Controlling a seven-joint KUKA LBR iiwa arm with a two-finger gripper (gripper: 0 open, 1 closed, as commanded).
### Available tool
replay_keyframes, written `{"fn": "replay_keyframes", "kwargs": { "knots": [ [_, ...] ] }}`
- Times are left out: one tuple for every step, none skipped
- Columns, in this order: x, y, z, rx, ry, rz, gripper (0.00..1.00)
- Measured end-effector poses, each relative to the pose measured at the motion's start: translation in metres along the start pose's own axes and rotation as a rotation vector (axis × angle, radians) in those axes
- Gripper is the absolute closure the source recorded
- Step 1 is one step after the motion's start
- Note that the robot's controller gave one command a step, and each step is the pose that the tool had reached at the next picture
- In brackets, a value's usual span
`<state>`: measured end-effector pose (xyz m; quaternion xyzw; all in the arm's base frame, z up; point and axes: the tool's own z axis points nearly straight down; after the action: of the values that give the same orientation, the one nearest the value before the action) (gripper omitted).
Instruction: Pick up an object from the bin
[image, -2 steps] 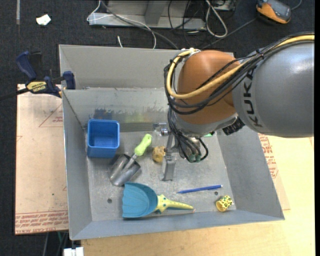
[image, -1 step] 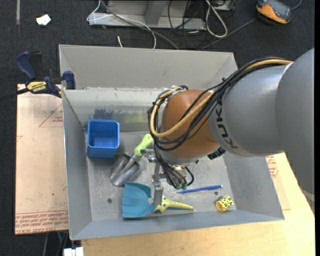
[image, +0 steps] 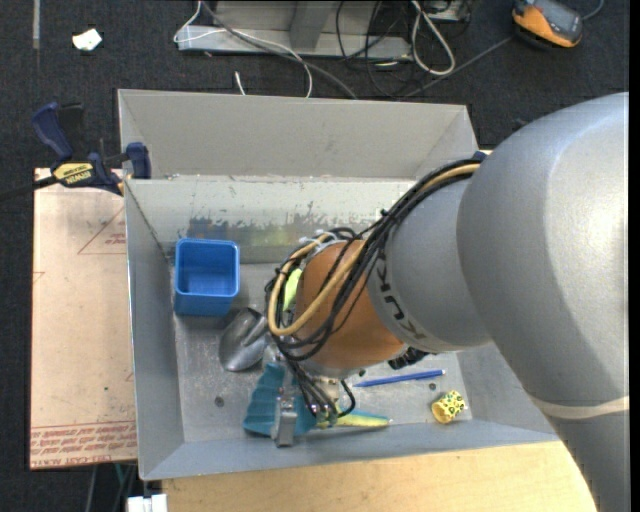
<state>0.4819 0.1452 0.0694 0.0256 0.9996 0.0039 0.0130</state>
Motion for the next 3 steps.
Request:
{"fn": "replay_keyframes", "kwargs": {
  "knots": [
    [-0.005,-0.013,-0.001,0.005,0.021,0.136,0.00],
    [-0.003,-0.003,-0.002,-0.001,0.003,0.013,0.00],
    [-0.005,-0.006,-0.005,-0.001,0.018,0.103,1.00]
  ]
}}
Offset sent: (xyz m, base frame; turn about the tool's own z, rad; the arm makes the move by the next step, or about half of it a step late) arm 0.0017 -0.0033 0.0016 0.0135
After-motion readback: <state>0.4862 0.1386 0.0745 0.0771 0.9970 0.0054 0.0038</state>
